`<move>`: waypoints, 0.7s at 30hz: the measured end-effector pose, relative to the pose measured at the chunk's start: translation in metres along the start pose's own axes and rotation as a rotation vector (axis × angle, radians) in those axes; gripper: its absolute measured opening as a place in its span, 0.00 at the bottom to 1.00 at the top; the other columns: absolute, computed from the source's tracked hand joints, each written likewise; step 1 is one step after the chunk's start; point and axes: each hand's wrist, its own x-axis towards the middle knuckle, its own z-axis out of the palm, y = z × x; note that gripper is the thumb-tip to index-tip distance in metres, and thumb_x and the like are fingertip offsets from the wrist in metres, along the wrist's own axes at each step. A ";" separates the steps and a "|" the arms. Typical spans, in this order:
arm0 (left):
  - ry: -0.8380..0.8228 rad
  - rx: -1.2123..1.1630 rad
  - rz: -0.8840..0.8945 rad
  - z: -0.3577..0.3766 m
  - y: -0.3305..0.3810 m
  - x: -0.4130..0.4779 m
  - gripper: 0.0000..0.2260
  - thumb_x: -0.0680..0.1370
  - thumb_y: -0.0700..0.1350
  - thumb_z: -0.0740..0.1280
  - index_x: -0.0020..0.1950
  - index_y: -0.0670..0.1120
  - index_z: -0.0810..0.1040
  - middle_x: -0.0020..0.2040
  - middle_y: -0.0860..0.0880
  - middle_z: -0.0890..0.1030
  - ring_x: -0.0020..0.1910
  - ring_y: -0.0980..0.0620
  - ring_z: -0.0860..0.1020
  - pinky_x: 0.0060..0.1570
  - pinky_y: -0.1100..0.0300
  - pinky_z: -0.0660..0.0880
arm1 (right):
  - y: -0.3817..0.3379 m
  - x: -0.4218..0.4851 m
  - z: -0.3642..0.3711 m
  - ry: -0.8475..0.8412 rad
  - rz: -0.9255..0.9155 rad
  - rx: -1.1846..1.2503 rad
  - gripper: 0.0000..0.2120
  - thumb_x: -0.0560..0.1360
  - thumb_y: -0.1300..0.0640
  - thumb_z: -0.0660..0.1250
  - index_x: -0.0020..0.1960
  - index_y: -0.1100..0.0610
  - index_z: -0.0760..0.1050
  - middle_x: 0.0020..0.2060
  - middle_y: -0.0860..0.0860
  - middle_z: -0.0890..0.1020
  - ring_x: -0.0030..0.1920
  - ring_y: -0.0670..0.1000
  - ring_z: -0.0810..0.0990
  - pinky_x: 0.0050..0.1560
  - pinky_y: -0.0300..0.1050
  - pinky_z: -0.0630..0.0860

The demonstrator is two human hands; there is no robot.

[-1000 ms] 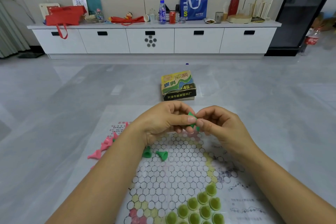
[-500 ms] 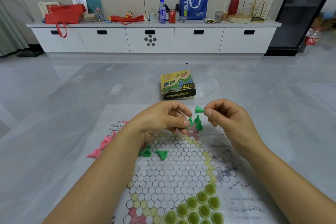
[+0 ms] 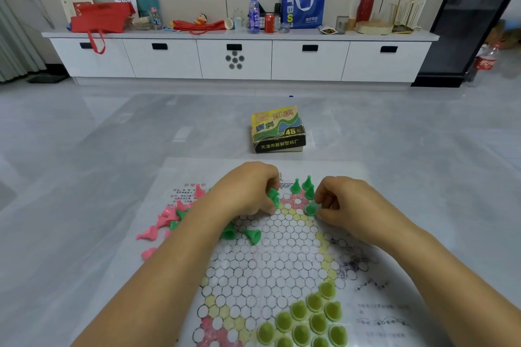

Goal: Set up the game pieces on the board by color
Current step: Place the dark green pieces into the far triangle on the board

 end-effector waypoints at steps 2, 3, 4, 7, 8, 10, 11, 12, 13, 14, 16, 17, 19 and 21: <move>0.005 0.020 0.004 -0.002 -0.002 0.000 0.12 0.70 0.42 0.72 0.52 0.47 0.76 0.52 0.50 0.77 0.49 0.50 0.76 0.43 0.61 0.71 | 0.003 0.001 0.000 -0.002 0.018 0.028 0.07 0.72 0.57 0.67 0.50 0.54 0.75 0.42 0.46 0.76 0.43 0.47 0.75 0.45 0.40 0.73; 0.008 0.028 0.006 -0.002 -0.002 0.000 0.11 0.71 0.42 0.71 0.52 0.47 0.76 0.51 0.50 0.76 0.48 0.50 0.75 0.43 0.61 0.70 | 0.003 0.001 0.000 0.000 0.021 0.039 0.06 0.72 0.57 0.68 0.49 0.53 0.75 0.41 0.46 0.76 0.42 0.47 0.75 0.44 0.40 0.73; 0.010 0.037 0.009 -0.002 -0.002 0.000 0.11 0.71 0.42 0.70 0.52 0.47 0.76 0.50 0.50 0.76 0.48 0.50 0.75 0.43 0.61 0.70 | 0.003 0.001 0.000 0.000 0.023 0.049 0.06 0.72 0.56 0.68 0.48 0.53 0.75 0.40 0.45 0.76 0.42 0.47 0.75 0.43 0.40 0.73; 0.003 0.063 0.019 0.000 -0.002 0.001 0.10 0.72 0.42 0.70 0.52 0.48 0.76 0.48 0.51 0.73 0.47 0.51 0.73 0.44 0.61 0.69 | 0.001 0.001 0.002 0.019 0.026 0.077 0.07 0.70 0.52 0.70 0.45 0.53 0.74 0.39 0.46 0.78 0.42 0.48 0.76 0.43 0.43 0.75; 0.001 0.070 0.022 0.000 -0.002 0.001 0.09 0.72 0.42 0.69 0.52 0.48 0.76 0.48 0.52 0.73 0.48 0.51 0.73 0.45 0.61 0.70 | 0.000 0.001 0.004 0.039 0.027 0.096 0.08 0.70 0.51 0.70 0.44 0.53 0.74 0.39 0.46 0.78 0.42 0.48 0.77 0.44 0.45 0.76; 0.000 0.082 0.025 0.001 -0.002 0.001 0.09 0.72 0.43 0.69 0.51 0.48 0.76 0.48 0.51 0.72 0.48 0.51 0.73 0.46 0.59 0.71 | -0.003 0.001 0.009 0.100 0.028 0.129 0.09 0.70 0.50 0.70 0.45 0.53 0.74 0.38 0.47 0.79 0.41 0.49 0.77 0.44 0.47 0.76; 0.001 0.085 0.027 0.001 -0.002 0.001 0.09 0.72 0.43 0.69 0.51 0.48 0.76 0.48 0.51 0.72 0.48 0.51 0.73 0.47 0.58 0.72 | -0.004 0.001 0.012 0.133 0.026 0.134 0.09 0.70 0.50 0.70 0.45 0.53 0.73 0.37 0.47 0.78 0.40 0.49 0.77 0.43 0.47 0.75; 0.000 0.087 0.030 0.001 -0.002 0.001 0.08 0.72 0.43 0.69 0.51 0.48 0.76 0.49 0.51 0.72 0.48 0.51 0.73 0.48 0.58 0.72 | -0.005 0.001 0.015 0.163 0.018 0.133 0.09 0.70 0.50 0.69 0.45 0.53 0.73 0.37 0.46 0.78 0.40 0.49 0.76 0.42 0.47 0.75; -0.002 0.088 0.031 0.001 -0.002 0.001 0.09 0.72 0.43 0.69 0.51 0.48 0.76 0.49 0.51 0.72 0.48 0.50 0.73 0.48 0.57 0.72 | -0.005 0.001 0.018 0.189 0.006 0.127 0.08 0.71 0.50 0.69 0.45 0.53 0.73 0.36 0.46 0.78 0.39 0.49 0.76 0.41 0.47 0.75; -0.005 0.084 0.030 0.001 -0.002 0.001 0.09 0.72 0.44 0.70 0.51 0.48 0.76 0.49 0.51 0.72 0.49 0.50 0.73 0.48 0.57 0.72 | -0.005 0.001 0.019 0.210 -0.006 0.117 0.07 0.72 0.50 0.68 0.46 0.52 0.73 0.37 0.47 0.79 0.39 0.49 0.76 0.42 0.47 0.75; -0.008 0.070 0.029 0.002 -0.003 0.001 0.10 0.71 0.45 0.71 0.51 0.48 0.76 0.48 0.51 0.72 0.49 0.50 0.74 0.48 0.57 0.72 | -0.003 0.001 0.018 0.228 -0.022 0.098 0.05 0.73 0.52 0.66 0.46 0.52 0.75 0.39 0.47 0.80 0.41 0.49 0.77 0.44 0.48 0.76; -0.011 0.068 0.030 0.002 -0.003 0.001 0.10 0.71 0.45 0.71 0.50 0.48 0.76 0.48 0.51 0.72 0.50 0.50 0.74 0.48 0.56 0.72 | -0.001 0.002 0.017 0.228 -0.019 0.097 0.04 0.73 0.53 0.66 0.46 0.52 0.76 0.39 0.47 0.81 0.41 0.48 0.77 0.44 0.48 0.77; -0.020 0.069 0.030 0.002 -0.002 0.001 0.09 0.71 0.45 0.71 0.49 0.47 0.76 0.48 0.51 0.73 0.50 0.49 0.75 0.48 0.56 0.72 | 0.002 0.003 0.013 0.216 0.002 0.107 0.03 0.72 0.54 0.67 0.45 0.52 0.77 0.40 0.47 0.81 0.42 0.49 0.78 0.44 0.48 0.77; -0.024 0.066 0.032 0.002 -0.002 0.001 0.07 0.72 0.44 0.70 0.48 0.47 0.76 0.48 0.50 0.73 0.49 0.49 0.74 0.47 0.57 0.72 | 0.004 0.004 0.011 0.198 0.010 0.110 0.03 0.72 0.53 0.67 0.44 0.52 0.77 0.40 0.47 0.81 0.42 0.48 0.78 0.44 0.47 0.77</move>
